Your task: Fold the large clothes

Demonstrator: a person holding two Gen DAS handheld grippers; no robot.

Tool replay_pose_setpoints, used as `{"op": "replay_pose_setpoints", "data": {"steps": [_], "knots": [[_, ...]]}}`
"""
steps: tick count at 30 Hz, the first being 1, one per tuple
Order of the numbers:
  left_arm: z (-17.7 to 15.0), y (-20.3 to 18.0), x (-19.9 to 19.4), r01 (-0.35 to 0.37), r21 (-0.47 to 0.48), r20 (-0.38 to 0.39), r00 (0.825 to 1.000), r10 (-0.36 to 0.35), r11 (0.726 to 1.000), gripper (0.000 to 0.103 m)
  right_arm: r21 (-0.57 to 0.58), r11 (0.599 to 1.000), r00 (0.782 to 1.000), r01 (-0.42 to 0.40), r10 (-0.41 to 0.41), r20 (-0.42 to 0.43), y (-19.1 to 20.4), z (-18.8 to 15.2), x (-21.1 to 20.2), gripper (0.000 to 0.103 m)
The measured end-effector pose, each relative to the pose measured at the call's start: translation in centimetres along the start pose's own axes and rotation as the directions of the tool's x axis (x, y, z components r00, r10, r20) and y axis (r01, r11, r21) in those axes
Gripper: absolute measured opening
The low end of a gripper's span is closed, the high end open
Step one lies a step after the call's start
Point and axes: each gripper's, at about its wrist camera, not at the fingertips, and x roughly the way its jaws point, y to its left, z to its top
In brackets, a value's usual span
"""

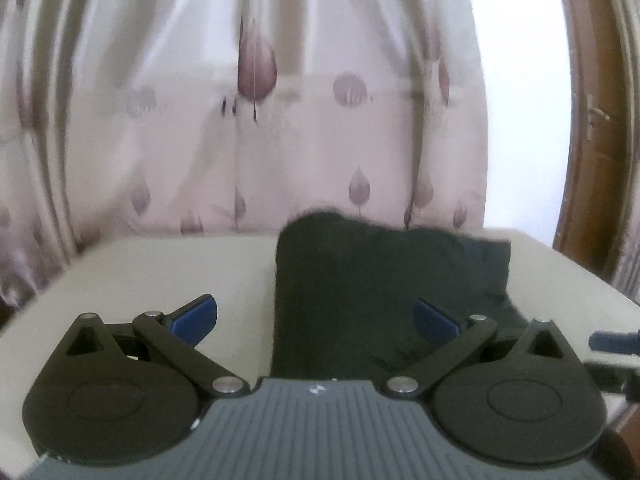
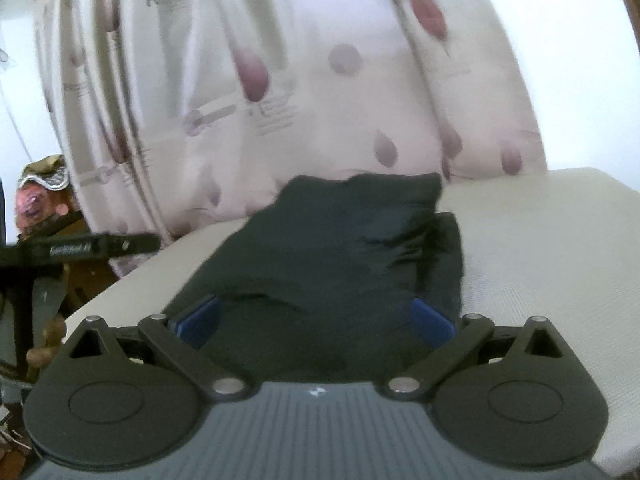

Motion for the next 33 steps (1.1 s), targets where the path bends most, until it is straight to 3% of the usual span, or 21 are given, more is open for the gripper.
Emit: {"op": "replay_pose_setpoints", "data": {"steps": [6, 11, 15, 33], "knots": [[2.2, -1.6, -3.8, -0.059, 0.012, 0.106, 0.993, 0.057, 0.998, 0.103, -0.009, 0.999, 0.999, -0.032, 0.033, 0.04, 1.4, 0.2, -2.3, 0.102], [2.6, -3.3, -7.1, -0.219, 0.017, 0.25, 0.946, 0.208, 0.976, 0.103, -0.035, 0.999, 0.996, -0.039, 0.042, 0.075, 2.2, 0.5, -4.2, 0.102], [3.6, -3.7, -7.0, -0.138, 0.009, 0.148, 0.98, 0.135, 0.99, 0.103, -0.036, 0.998, 0.995, -0.047, 0.05, 0.09, 2.5, 0.5, -5.0, 0.102], [0.7, -4.6, -5.6, -0.08, 0.0, 0.003, 0.997, 0.08, 0.997, 0.103, -0.1, 0.992, 0.993, 0.082, -0.072, 0.097, 4.2, 0.9, -5.2, 0.102]]}}
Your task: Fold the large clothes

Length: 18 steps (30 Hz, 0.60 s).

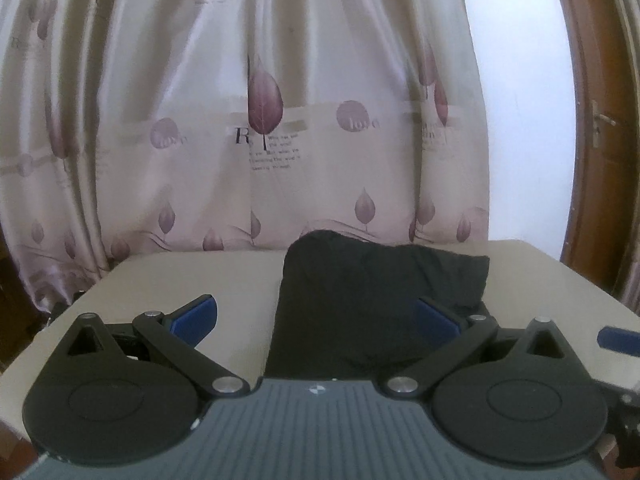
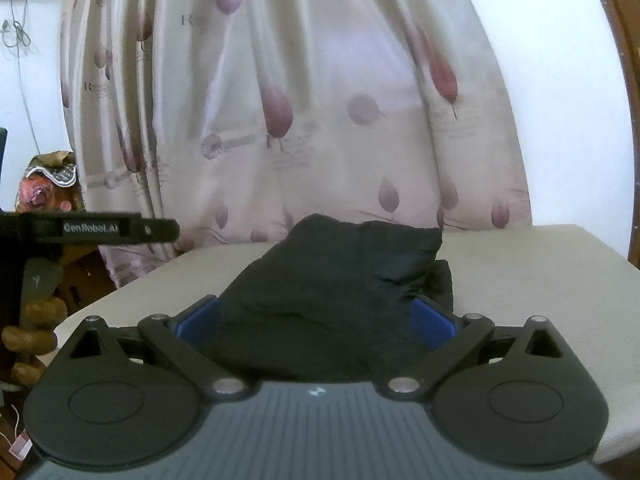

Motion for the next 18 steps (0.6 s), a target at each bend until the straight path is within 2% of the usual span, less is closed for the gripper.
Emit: {"op": "replay_pose_setpoints", "data": {"steps": [5, 18], "knots": [[-0.5, -0.1, 0.6, 0.019, -0.009, -0.033, 0.999, -0.019, 1.0, 0.103, 0.018, 0.998, 0.999, 0.054, -0.054, -0.002, 0.1, 0.0, 0.3, 0.102], [-1.2, -0.1, 1.3, 0.04, -0.005, -0.06, 0.997, -0.041, 0.999, 0.103, -0.001, 0.998, 0.998, 0.057, -0.057, -0.018, 0.7, -0.1, 0.6, 0.102]]}}
